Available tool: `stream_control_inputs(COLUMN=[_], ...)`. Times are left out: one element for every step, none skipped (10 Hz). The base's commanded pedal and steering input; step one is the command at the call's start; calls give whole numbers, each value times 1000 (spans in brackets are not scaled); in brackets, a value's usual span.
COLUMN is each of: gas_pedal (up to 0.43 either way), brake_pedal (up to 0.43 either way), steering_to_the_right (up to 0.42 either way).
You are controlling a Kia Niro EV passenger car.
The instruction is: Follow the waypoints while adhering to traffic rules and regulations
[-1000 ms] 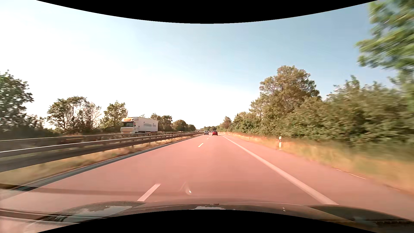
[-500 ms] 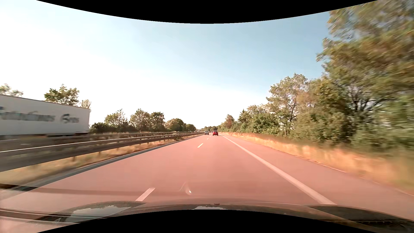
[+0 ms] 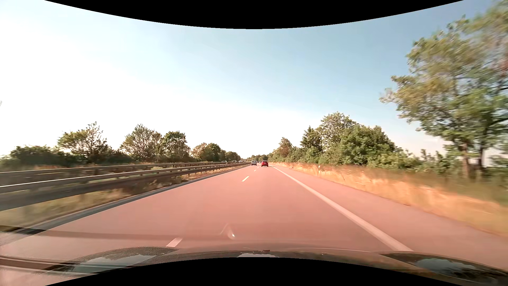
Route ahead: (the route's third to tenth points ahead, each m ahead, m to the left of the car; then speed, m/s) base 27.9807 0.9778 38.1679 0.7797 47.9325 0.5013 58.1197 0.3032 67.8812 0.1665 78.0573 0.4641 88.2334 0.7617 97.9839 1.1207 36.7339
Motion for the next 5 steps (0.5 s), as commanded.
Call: stream_control_inputs(gas_pedal=[299, 299, 299, 299, 299], brake_pedal=[6, 6, 6, 6, 6], steering_to_the_right=[0, -1, -1, -1, -1])
